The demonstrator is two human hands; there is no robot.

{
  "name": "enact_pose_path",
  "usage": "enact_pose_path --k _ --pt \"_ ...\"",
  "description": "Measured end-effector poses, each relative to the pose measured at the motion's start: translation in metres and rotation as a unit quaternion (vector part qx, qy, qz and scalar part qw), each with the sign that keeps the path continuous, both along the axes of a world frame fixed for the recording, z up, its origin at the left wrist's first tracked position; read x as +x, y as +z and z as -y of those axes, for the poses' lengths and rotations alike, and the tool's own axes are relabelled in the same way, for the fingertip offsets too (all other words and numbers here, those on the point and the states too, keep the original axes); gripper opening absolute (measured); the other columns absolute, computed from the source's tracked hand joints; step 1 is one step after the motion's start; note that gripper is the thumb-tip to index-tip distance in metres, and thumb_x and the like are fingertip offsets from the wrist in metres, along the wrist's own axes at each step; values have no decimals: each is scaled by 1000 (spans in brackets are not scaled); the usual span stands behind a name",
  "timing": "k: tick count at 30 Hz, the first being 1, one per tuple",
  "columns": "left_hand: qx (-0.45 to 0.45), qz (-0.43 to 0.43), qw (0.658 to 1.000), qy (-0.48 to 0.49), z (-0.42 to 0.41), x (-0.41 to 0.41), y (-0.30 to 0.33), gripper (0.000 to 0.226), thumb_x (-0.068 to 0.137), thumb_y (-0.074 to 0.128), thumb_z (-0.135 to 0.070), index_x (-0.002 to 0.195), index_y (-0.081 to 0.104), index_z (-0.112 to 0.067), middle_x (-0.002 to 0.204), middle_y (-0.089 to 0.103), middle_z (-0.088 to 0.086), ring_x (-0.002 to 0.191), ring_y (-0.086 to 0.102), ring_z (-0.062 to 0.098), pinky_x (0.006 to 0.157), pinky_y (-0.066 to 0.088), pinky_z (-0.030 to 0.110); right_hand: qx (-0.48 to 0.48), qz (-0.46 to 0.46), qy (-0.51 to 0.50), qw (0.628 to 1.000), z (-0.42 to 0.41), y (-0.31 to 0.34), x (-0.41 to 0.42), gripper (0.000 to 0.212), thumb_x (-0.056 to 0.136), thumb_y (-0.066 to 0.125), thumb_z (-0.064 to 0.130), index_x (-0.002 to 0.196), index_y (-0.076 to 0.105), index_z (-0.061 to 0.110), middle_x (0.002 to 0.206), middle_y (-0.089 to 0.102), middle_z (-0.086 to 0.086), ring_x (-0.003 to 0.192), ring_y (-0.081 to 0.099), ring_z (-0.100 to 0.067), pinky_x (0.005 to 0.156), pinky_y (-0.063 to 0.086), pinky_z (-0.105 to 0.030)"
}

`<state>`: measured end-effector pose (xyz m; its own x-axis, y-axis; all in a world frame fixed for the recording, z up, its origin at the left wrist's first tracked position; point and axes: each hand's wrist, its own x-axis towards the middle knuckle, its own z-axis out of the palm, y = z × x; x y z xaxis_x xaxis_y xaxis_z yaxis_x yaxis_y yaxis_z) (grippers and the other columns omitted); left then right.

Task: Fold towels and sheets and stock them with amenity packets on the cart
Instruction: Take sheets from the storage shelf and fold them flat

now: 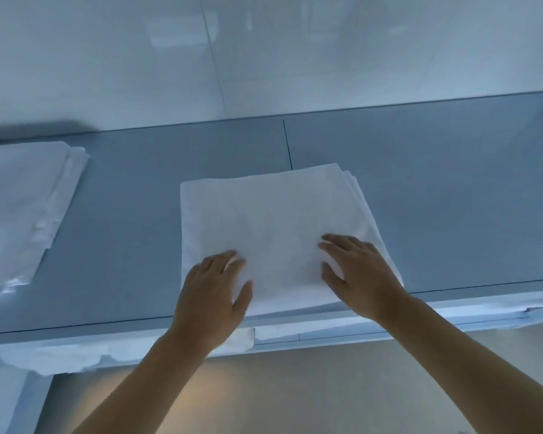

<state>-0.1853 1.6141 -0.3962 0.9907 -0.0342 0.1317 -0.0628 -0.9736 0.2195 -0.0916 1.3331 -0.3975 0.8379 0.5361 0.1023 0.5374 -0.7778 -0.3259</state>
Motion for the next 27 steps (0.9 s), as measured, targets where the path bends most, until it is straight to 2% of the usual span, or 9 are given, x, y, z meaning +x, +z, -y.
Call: enact_pose_path --k 3,5,6,9,12,19,27 --pt "20 -56 997 39 -7 46 -8 58 104 28 -53 155 36 -26 166 27 3 152 26 28 118 32 54 -5 -9 23 1000 -42 2 33 56 102 38 46 153 41 22 164 33 2 151 30 -21 118 30 -47" --pt "37 -92 993 70 -11 61 -25 65 102 23 -60 161 19 -31 171 9 -3 157 9 23 122 20 57 -21 -47 3 999 -63 -11 51 61 104 35 49 160 24 27 170 16 6 157 13 -20 124 16 -50" --pt "45 -89 992 79 -13 64 -33 66 102 20 -62 161 16 -33 171 6 -5 158 6 22 123 17 57 -31 -59 -17 998 -69 -19 55 63 105 33 51 162 19 28 171 11 7 158 8 -20 125 12 -50" --pt "38 -67 994 82 -15 63 -44 69 99 15 -66 160 16 -35 171 8 -7 158 8 20 123 17 56 -47 -43 -54 997 -74 -43 53 67 103 26 55 163 13 28 171 8 7 158 4 -17 126 8 -48" --pt "29 -66 994 86 -16 65 -43 70 98 17 -67 160 17 -36 171 10 -8 157 9 19 123 18 56 -41 -27 -54 997 -74 -49 54 69 101 21 59 163 15 28 171 12 7 158 7 -17 126 10 -47" --pt "18 -53 995 81 -27 78 -48 69 97 18 -68 159 17 -39 171 9 -11 157 6 15 124 15 53 -37 -13 -73 997 -84 -54 63 70 100 20 59 163 17 28 171 12 7 158 7 -17 126 9 -47" --pt "-6 -62 998 1 -70 111 -42 72 94 17 -68 160 16 -39 171 5 -13 157 1 12 126 10 51 -39 -4 -155 987 -121 -56 59 69 101 20 57 163 16 26 171 13 5 158 9 -20 126 11 -48"
